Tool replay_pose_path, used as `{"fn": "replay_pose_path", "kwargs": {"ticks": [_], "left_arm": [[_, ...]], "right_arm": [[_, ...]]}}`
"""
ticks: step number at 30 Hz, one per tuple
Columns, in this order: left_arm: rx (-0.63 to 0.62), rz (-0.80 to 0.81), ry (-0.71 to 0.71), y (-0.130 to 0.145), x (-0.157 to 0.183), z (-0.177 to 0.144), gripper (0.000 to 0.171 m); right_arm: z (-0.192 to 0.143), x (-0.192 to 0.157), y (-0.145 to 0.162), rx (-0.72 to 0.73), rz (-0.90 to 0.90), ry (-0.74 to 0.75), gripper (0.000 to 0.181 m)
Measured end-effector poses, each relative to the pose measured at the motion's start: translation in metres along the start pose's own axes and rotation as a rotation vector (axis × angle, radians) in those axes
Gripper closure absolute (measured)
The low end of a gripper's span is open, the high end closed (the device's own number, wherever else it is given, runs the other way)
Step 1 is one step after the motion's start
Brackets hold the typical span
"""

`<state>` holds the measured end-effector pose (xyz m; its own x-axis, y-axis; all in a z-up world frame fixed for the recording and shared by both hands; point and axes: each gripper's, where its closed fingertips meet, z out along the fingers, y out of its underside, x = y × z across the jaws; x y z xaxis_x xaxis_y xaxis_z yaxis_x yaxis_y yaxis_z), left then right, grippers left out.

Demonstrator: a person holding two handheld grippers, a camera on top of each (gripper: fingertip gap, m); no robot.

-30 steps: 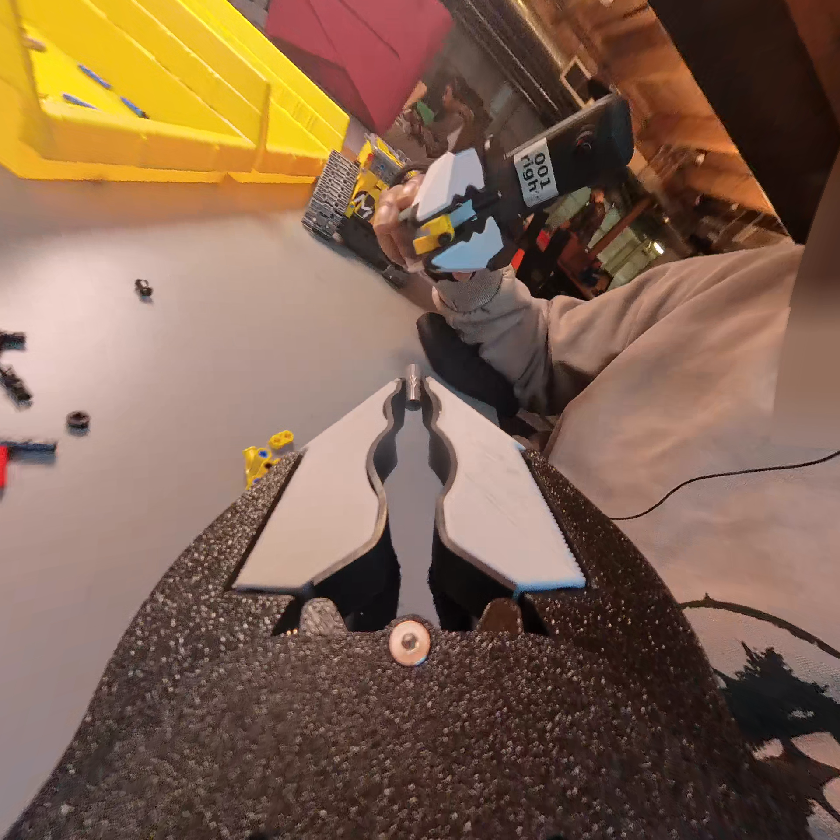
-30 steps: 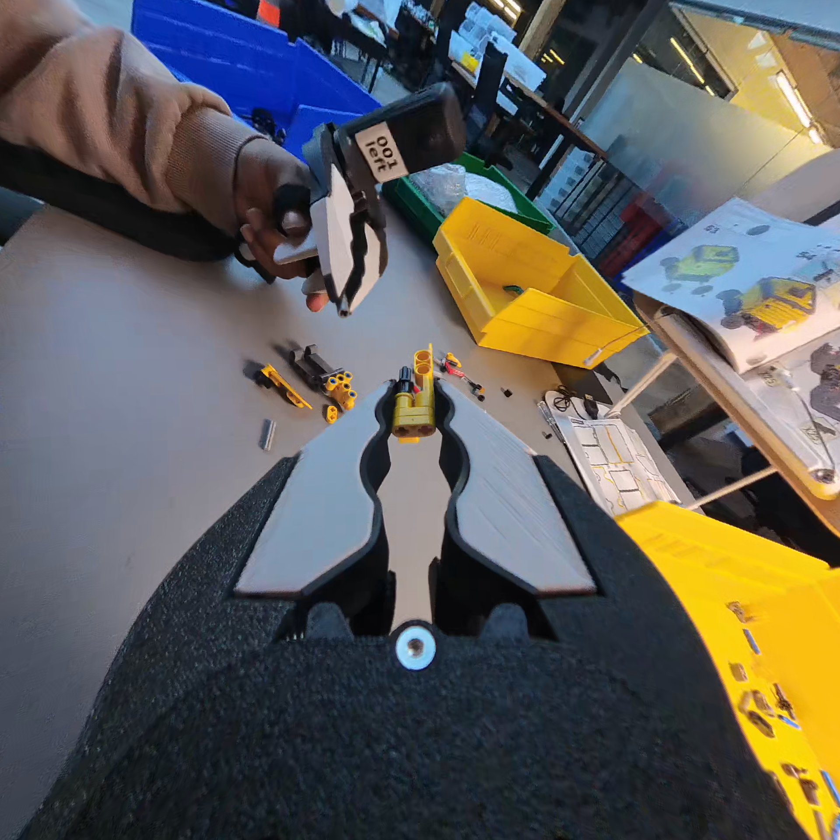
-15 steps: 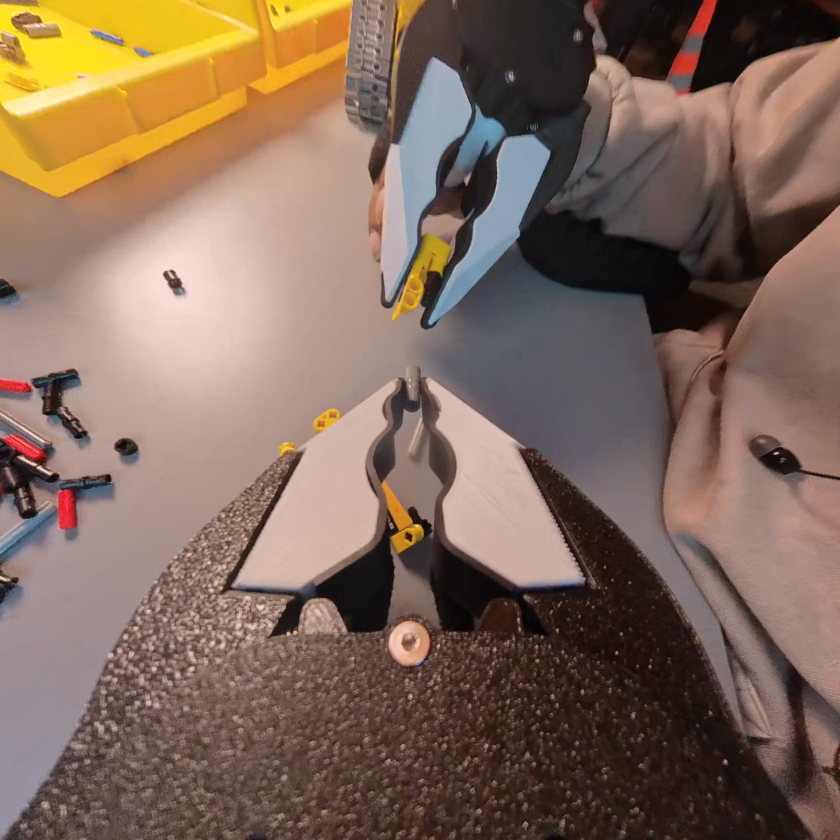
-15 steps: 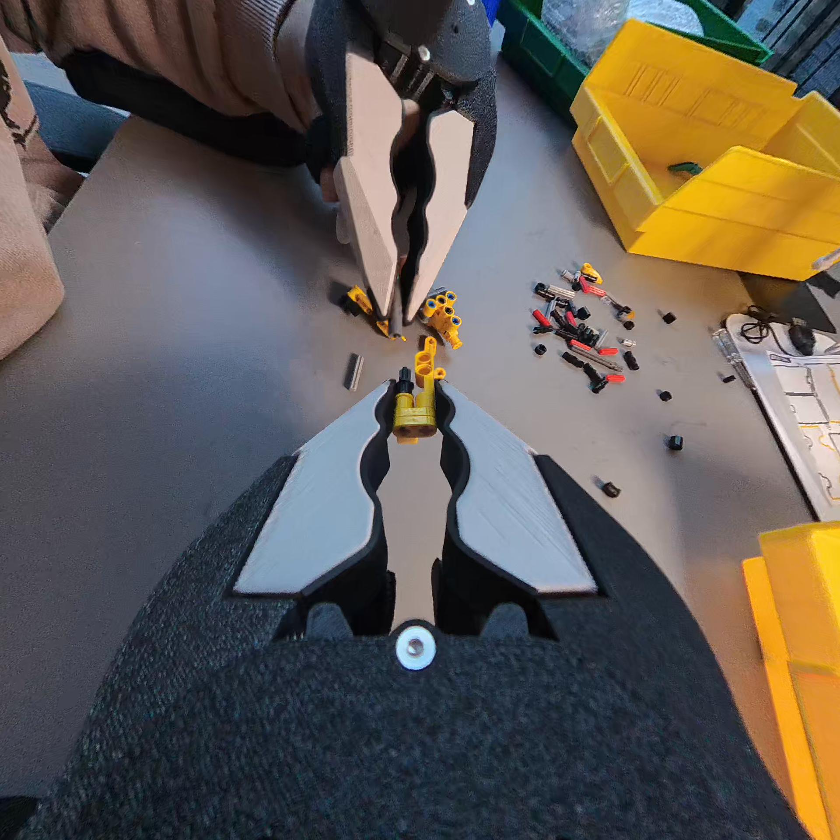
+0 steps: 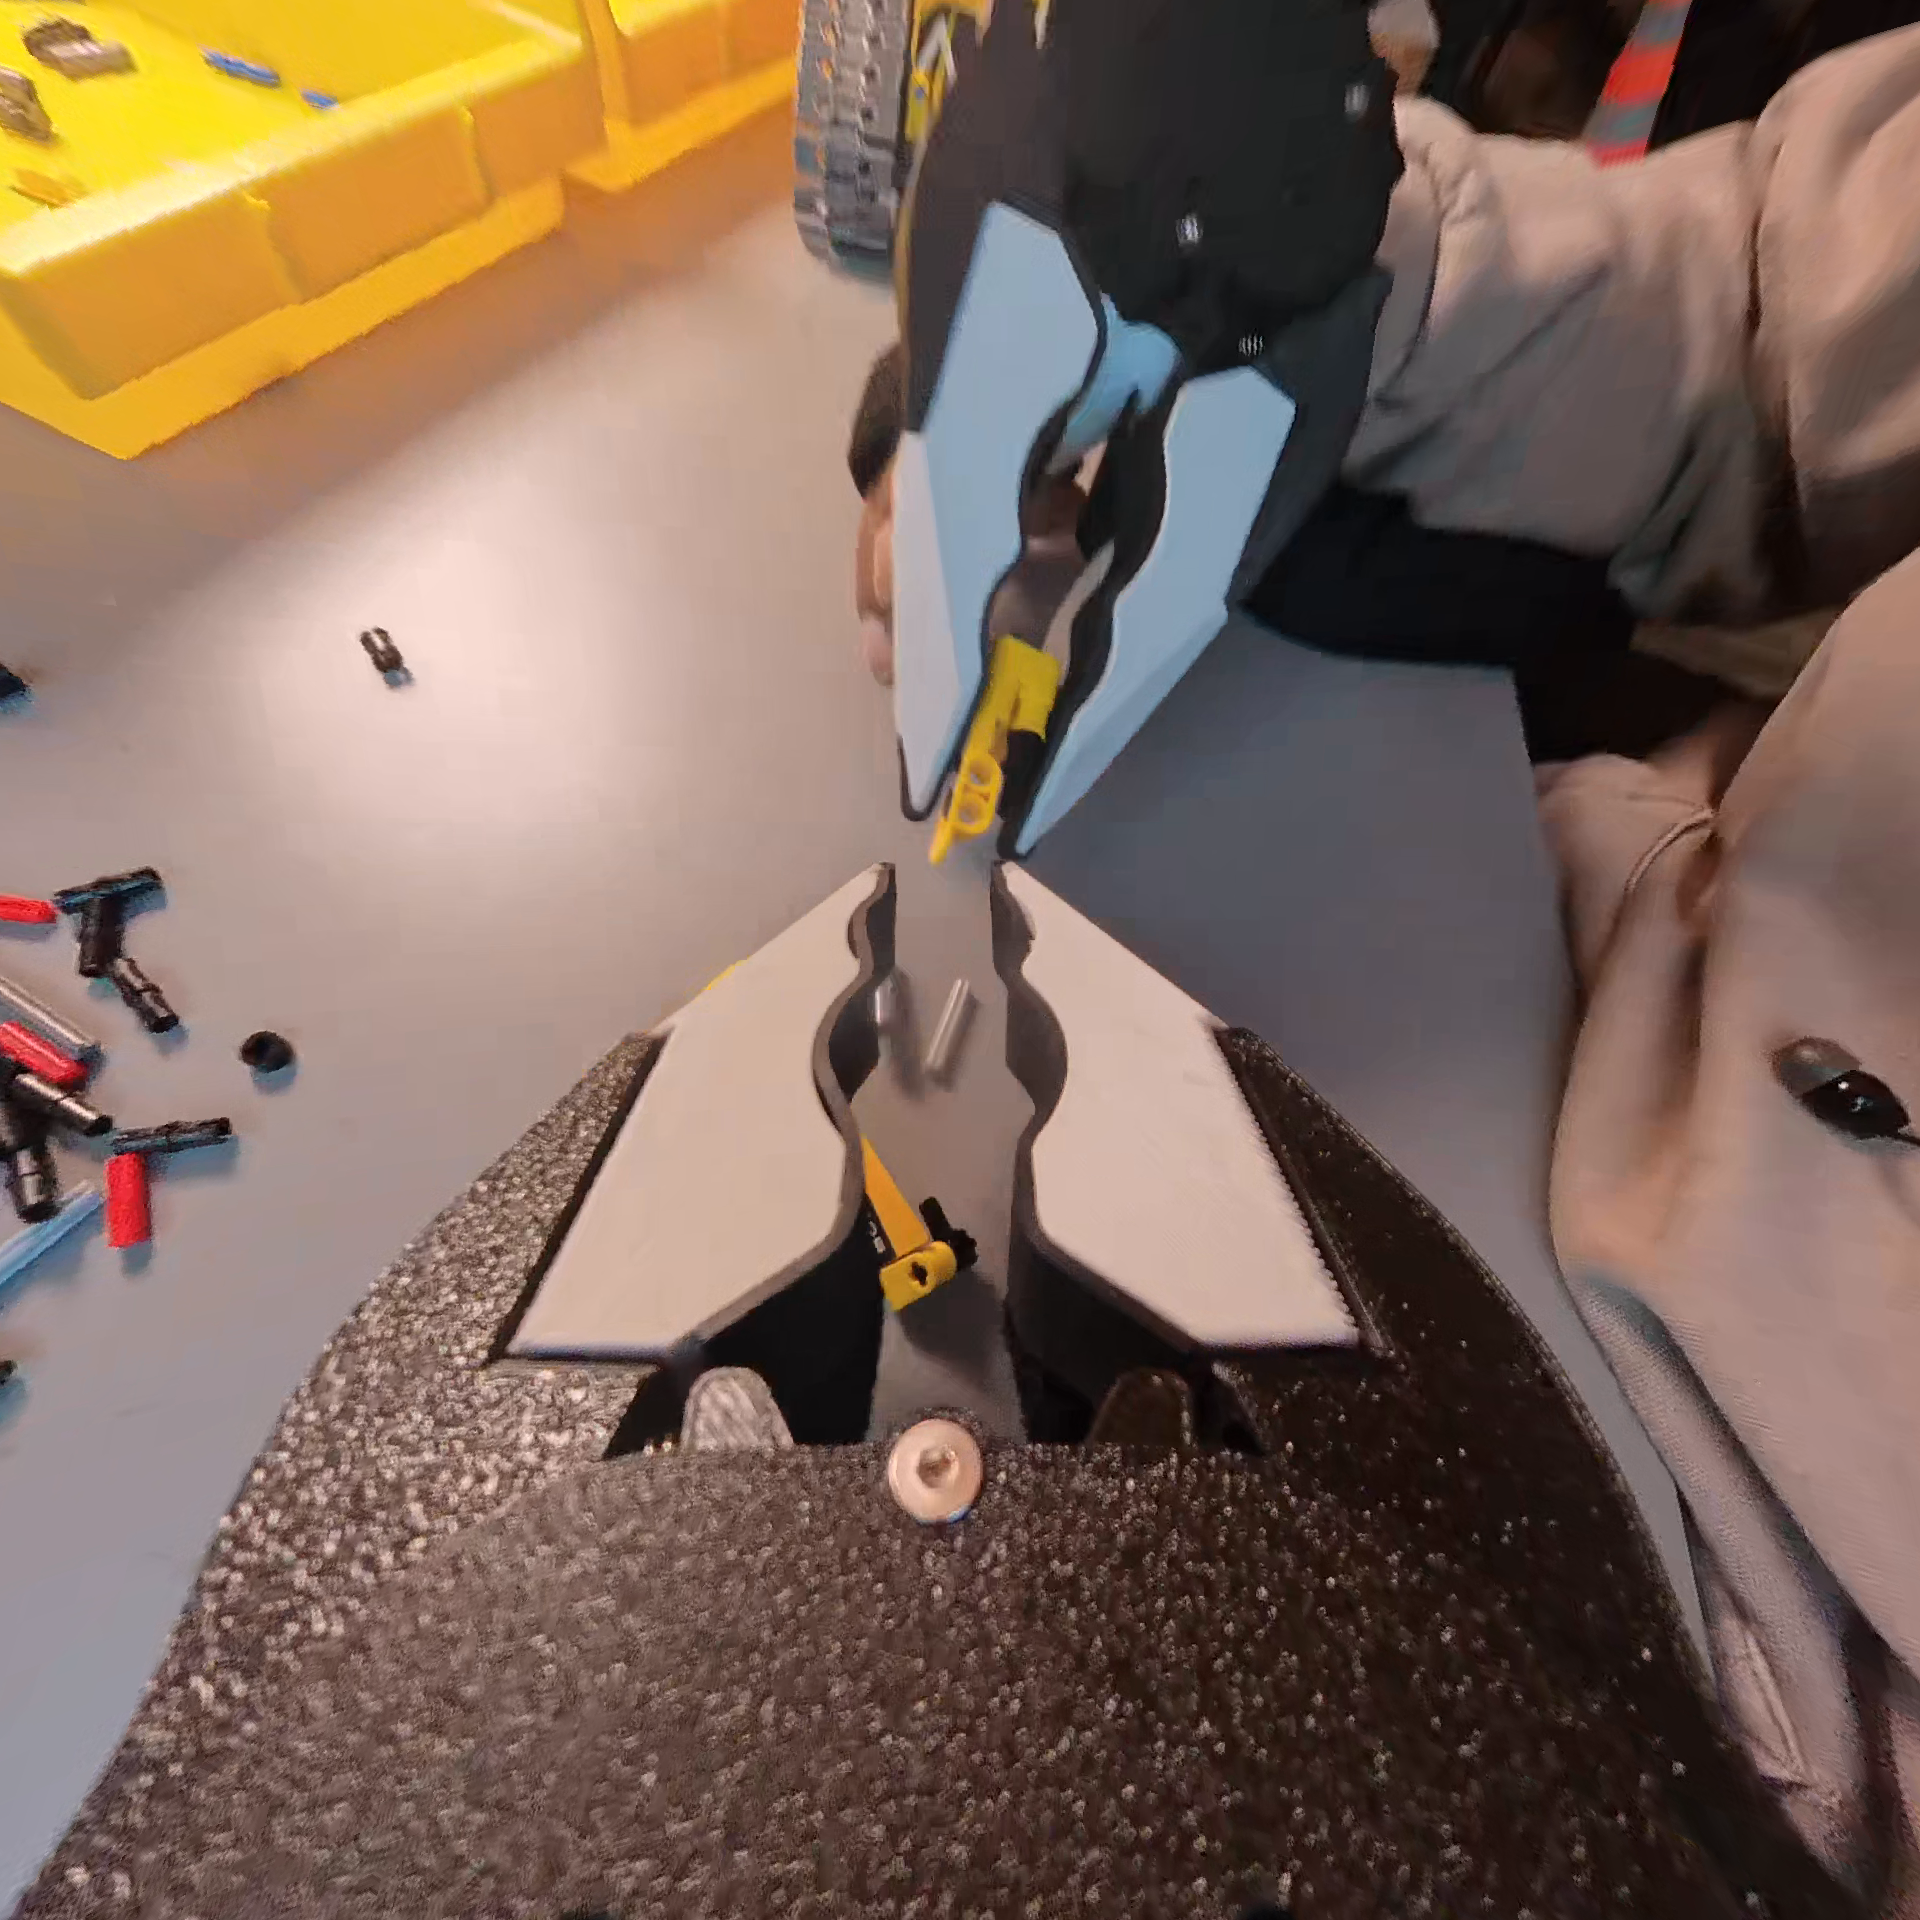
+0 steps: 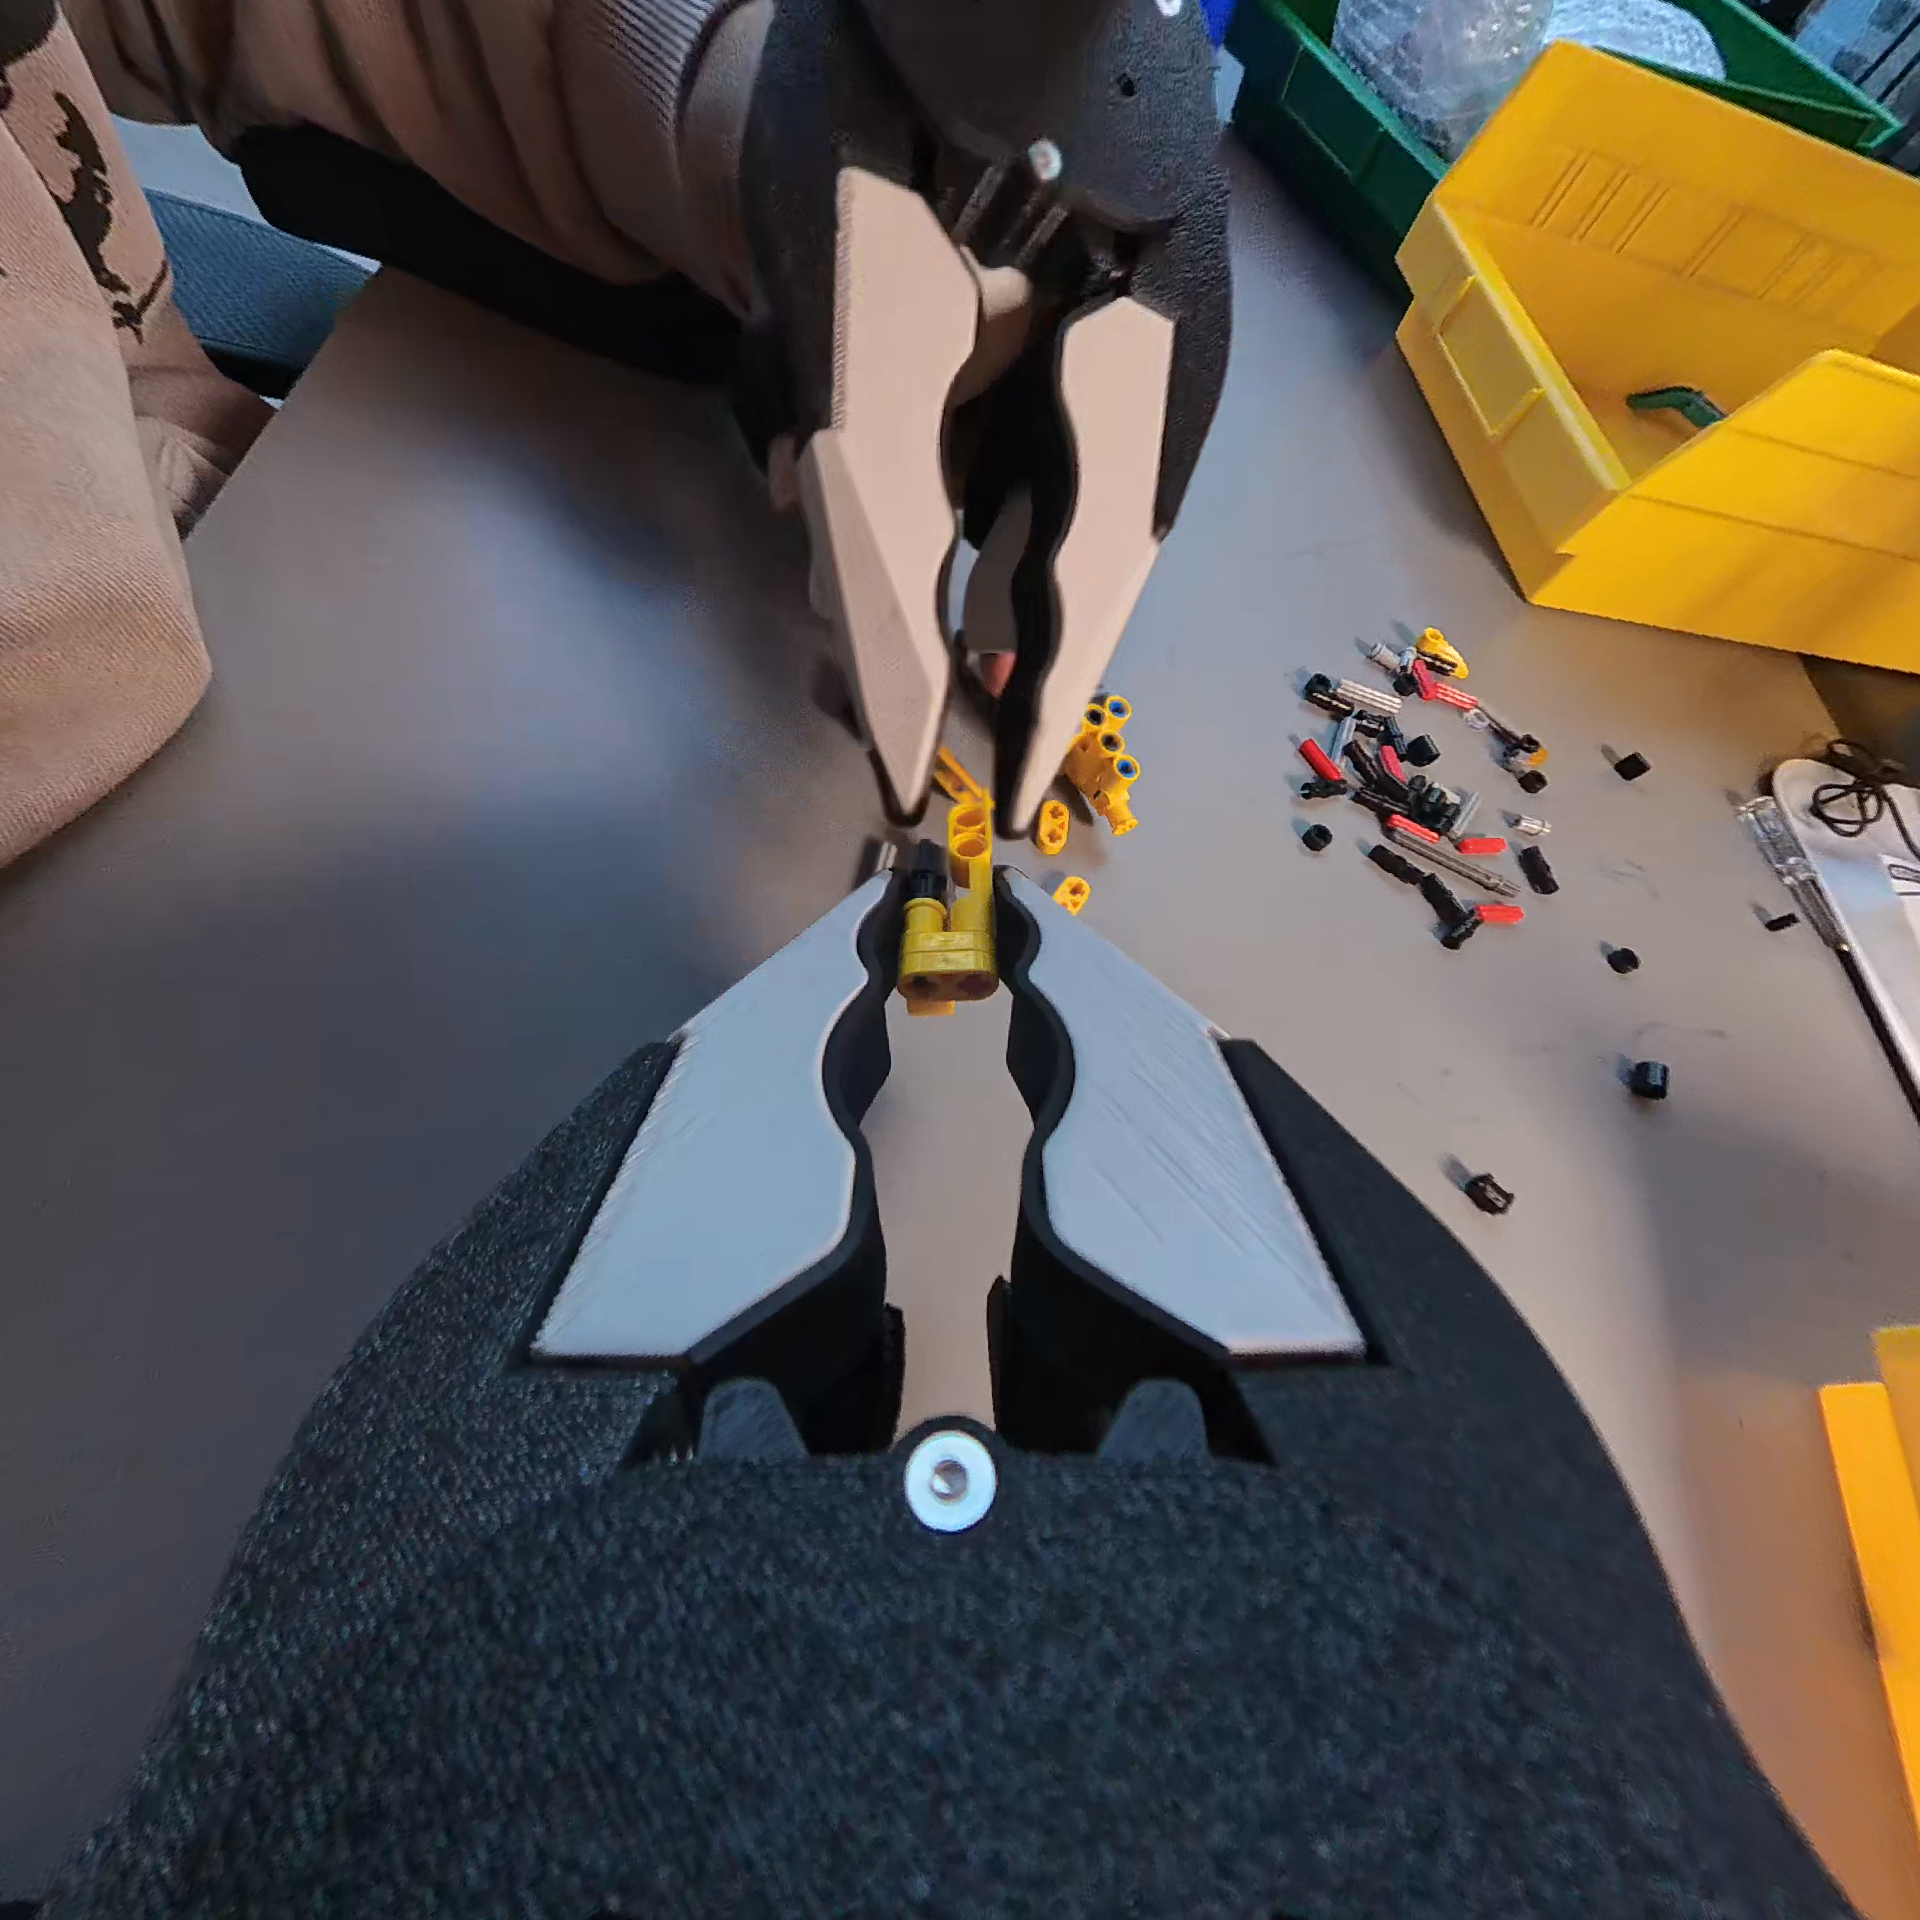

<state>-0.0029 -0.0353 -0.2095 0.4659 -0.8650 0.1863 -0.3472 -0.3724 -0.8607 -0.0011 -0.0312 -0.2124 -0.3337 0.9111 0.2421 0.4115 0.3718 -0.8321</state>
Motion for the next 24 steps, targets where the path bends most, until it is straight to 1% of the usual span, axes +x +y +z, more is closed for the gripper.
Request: {"fn": "replay_pose_path", "kwargs": {"ticks": [1, 3, 6, 8, 11, 14, 18, 20, 24], "left_arm": [[0.026, 0.012, -0.007, -0.004, -0.001, -0.004, 0.152], [0.037, 0.095, -0.027, -0.007, 0.001, -0.007, 0.154], [-0.014, 0.233, -0.049, 0.000, 0.008, -0.003, 0.161], [-0.001, 0.276, -0.047, -0.002, 0.013, -0.004, 0.169], [0.018, 0.227, -0.028, -0.005, 0.013, -0.004, 0.168], [0.049, 0.188, -0.006, -0.008, 0.012, -0.007, 0.161], [0.055, 0.150, 0.006, -0.009, 0.012, -0.007, 0.162], [0.063, 0.137, 0.020, -0.010, 0.013, -0.007, 0.163], [0.119, 0.068, 0.073, -0.017, 0.016, -0.010, 0.162]], "right_arm": [[0.001, -0.002, -0.001, 0.003, 0.004, -0.012, 0.167], [0.003, -0.006, -0.003, 0.013, 0.019, -0.035, 0.167], [0.005, -0.013, -0.006, 0.034, 0.056, -0.082, 0.167], [0.003, -0.013, -0.010, 0.056, 0.081, -0.092, 0.167], [-0.001, -0.011, -0.019, 0.113, 0.139, -0.110, 0.167], [-0.002, -0.010, -0.024, 0.147, 0.182, -0.127, 0.167], [-0.003, -0.008, -0.028, 0.170, 0.193, -0.116, 0.167], [-0.006, -0.005, -0.038, 0.222, 0.204, -0.108, 0.167], [-0.018, 0.005, -0.056, 0.332, 0.247, -0.080, 0.167]]}}
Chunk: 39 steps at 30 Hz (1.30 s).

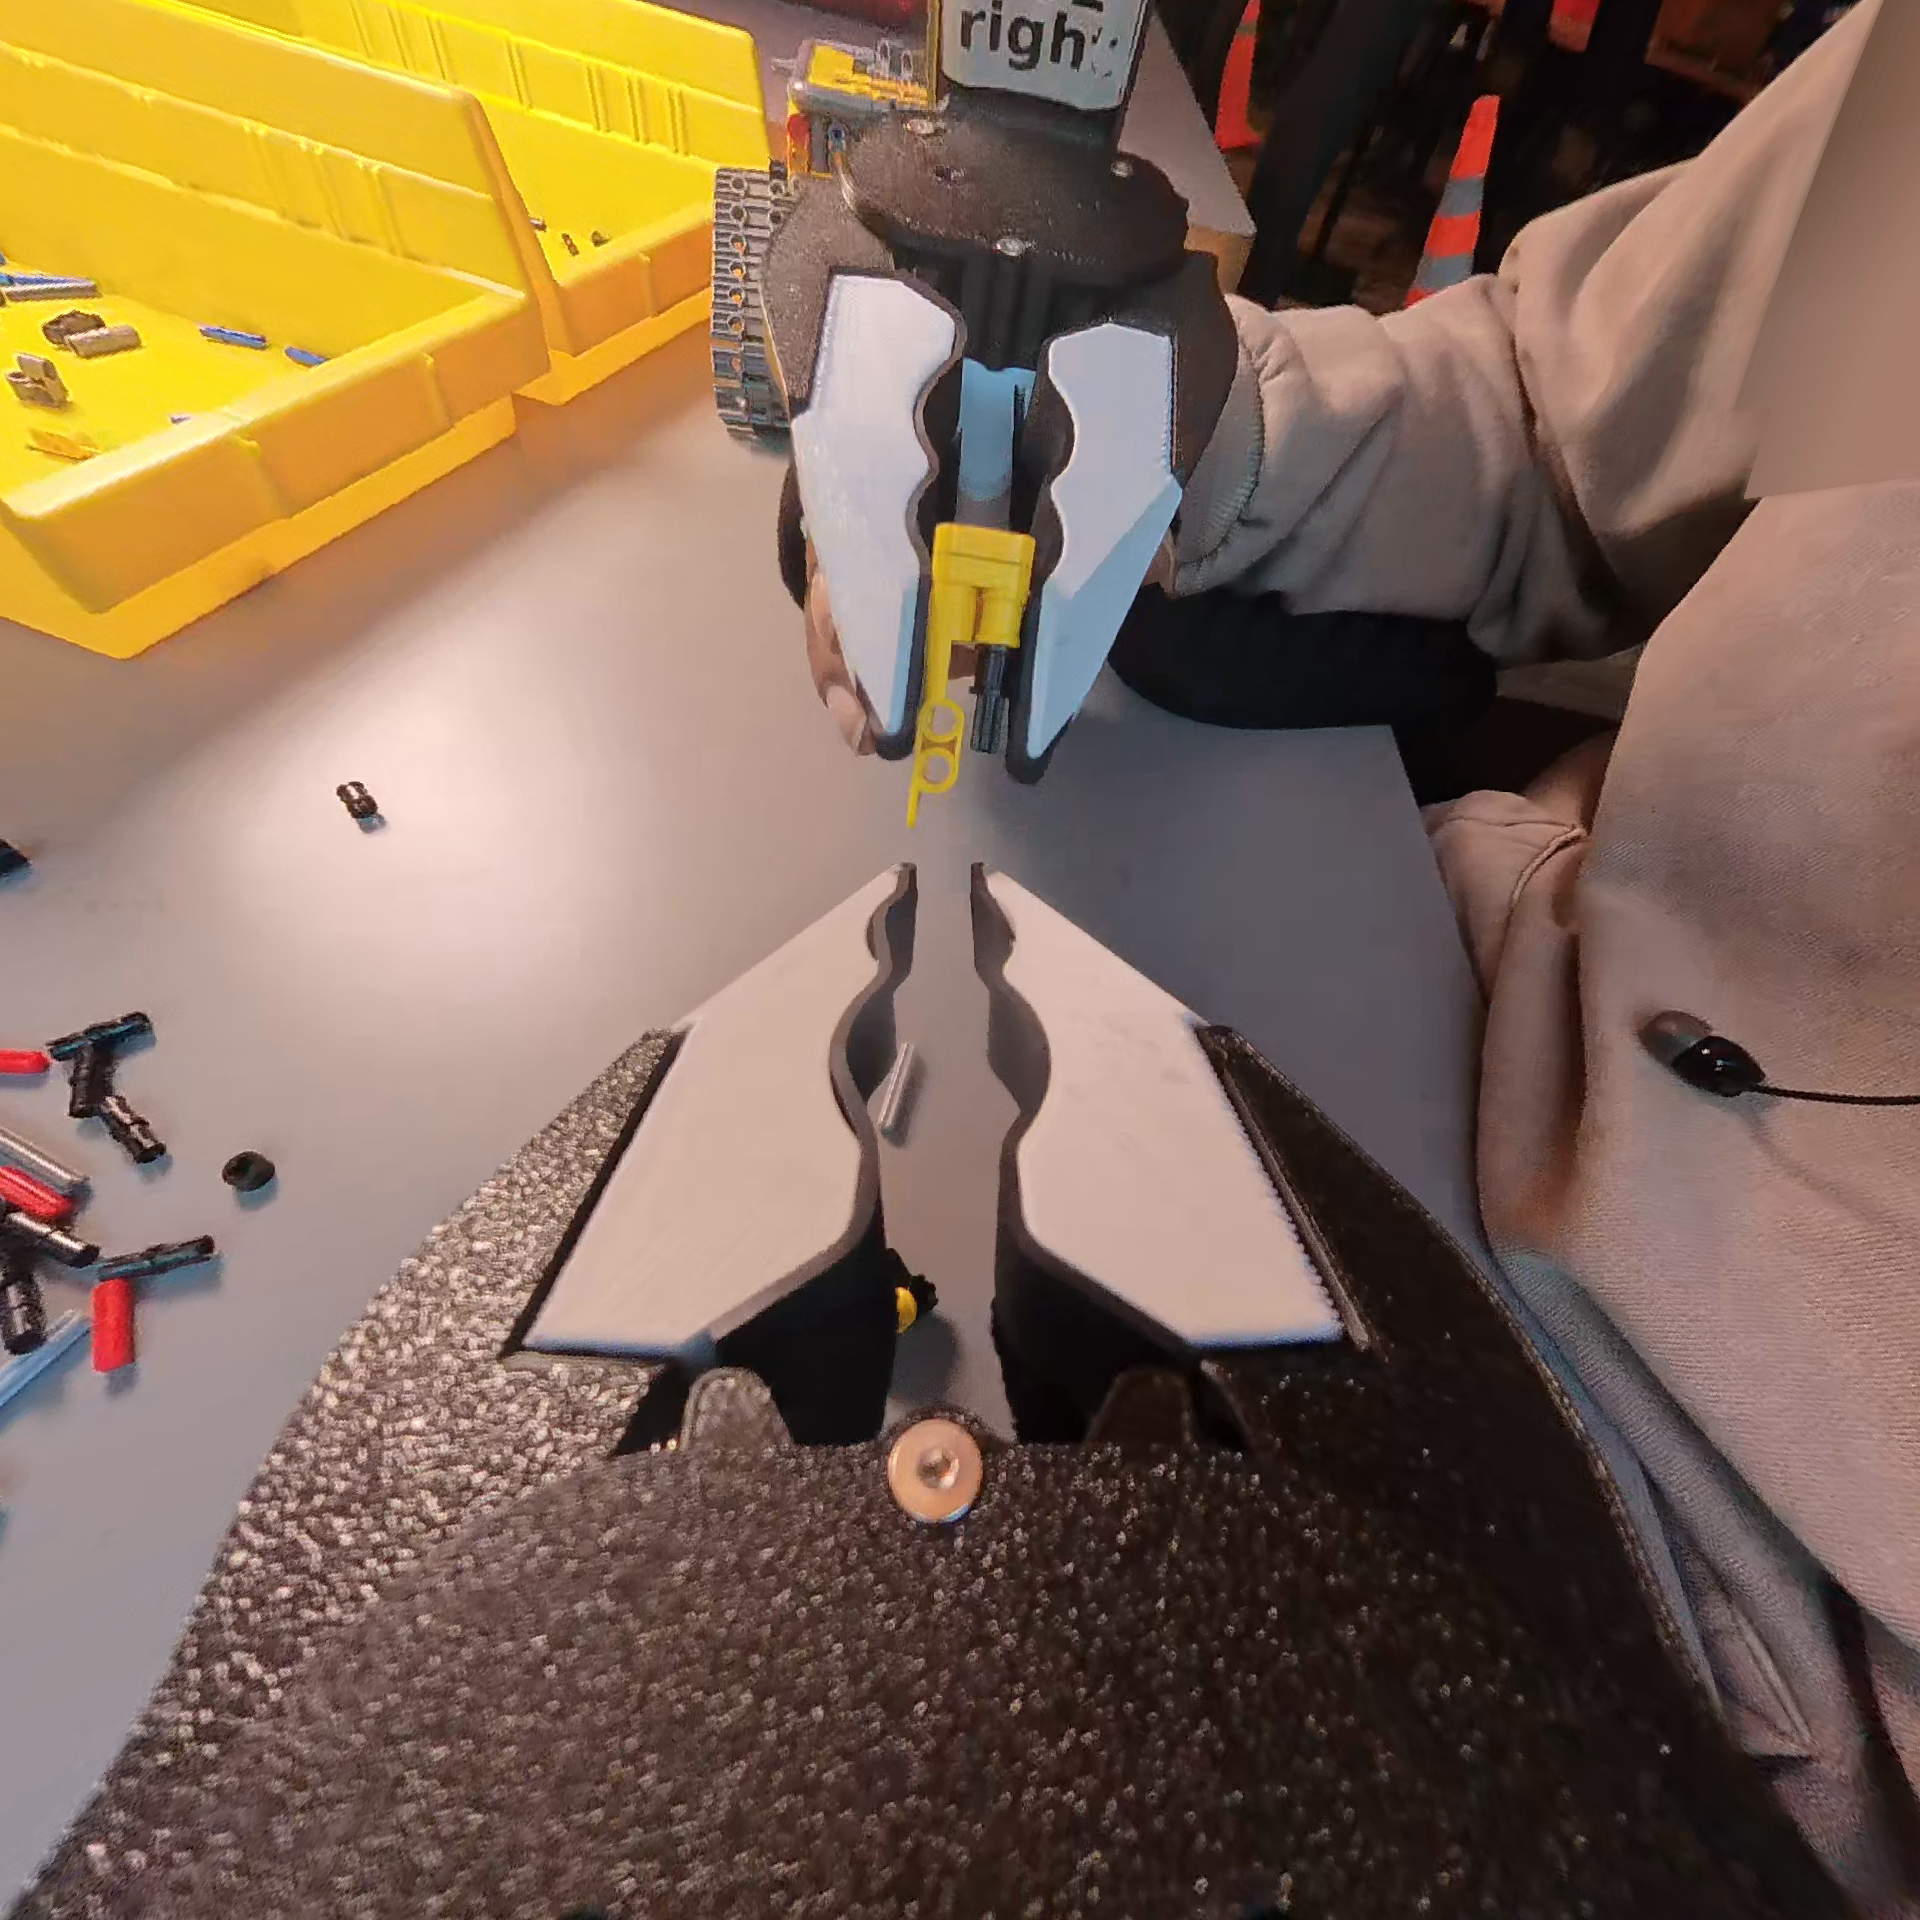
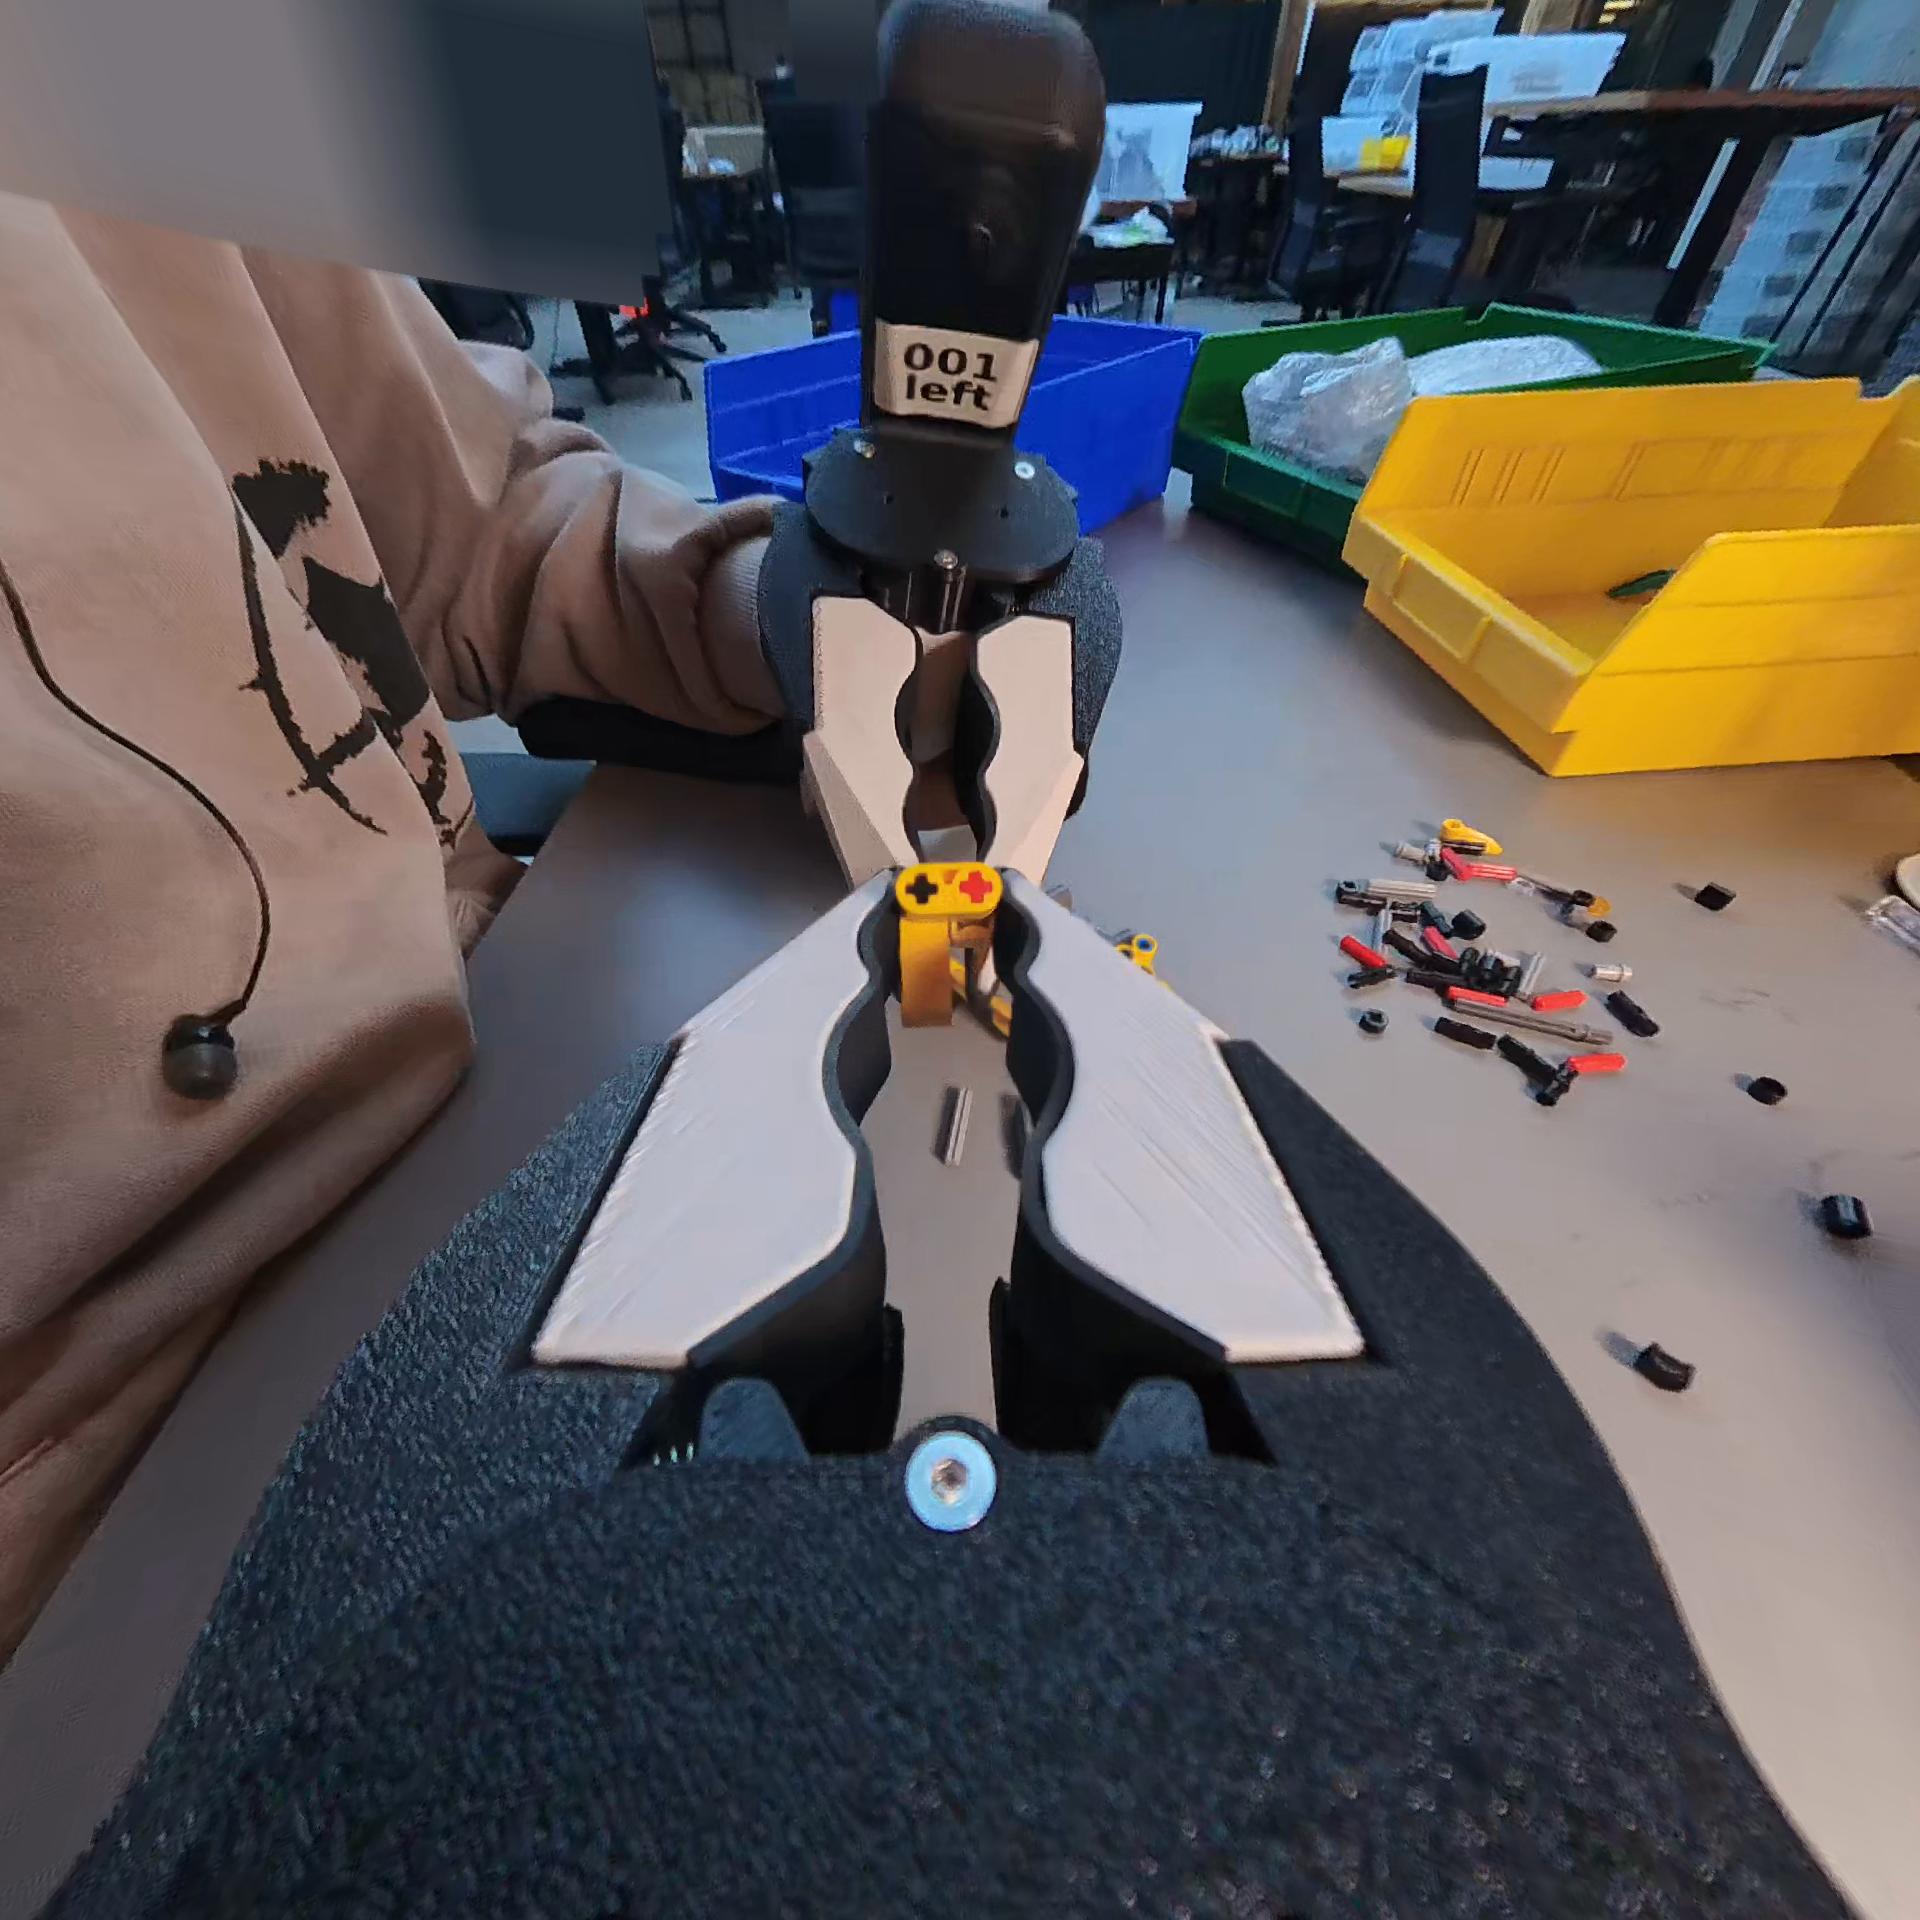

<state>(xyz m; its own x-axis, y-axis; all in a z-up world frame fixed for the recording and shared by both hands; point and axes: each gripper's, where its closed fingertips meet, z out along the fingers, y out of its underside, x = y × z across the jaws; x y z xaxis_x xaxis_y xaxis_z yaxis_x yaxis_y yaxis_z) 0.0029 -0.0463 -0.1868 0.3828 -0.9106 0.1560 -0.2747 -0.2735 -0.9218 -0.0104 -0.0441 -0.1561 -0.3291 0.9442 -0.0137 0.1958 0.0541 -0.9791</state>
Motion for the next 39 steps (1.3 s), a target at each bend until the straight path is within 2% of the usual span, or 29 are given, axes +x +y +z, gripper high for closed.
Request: {"fn": "replay_pose_path", "kwargs": {"ticks": [3, 7, 15, 32, 39], "left_arm": [[0.071, -0.049, 0.024, -0.011, 0.000, -0.004, 0.152], [0.161, -0.077, 0.065, -0.026, 0.004, -0.011, 0.163], [0.076, -0.044, 0.025, -0.013, -0.002, -0.019, 0.165], [-0.043, 0.051, -0.038, 0.006, -0.005, -0.018, 0.165], [-0.014, 0.030, -0.028, 0.005, -0.005, -0.019, 0.164]], "right_arm": [[0.001, -0.003, -0.007, 0.046, 0.028, -0.016, 0.167], [0.006, -0.002, -0.015, 0.120, 0.055, -0.015, 0.167], [-0.001, 0.006, -0.007, 0.072, 0.020, 0.021, 0.164], [0.000, 0.003, 0.005, 0.004, 0.054, -0.011, 0.166], [0.001, 0.003, 0.008, -0.013, 0.035, -0.006, 0.167]]}}
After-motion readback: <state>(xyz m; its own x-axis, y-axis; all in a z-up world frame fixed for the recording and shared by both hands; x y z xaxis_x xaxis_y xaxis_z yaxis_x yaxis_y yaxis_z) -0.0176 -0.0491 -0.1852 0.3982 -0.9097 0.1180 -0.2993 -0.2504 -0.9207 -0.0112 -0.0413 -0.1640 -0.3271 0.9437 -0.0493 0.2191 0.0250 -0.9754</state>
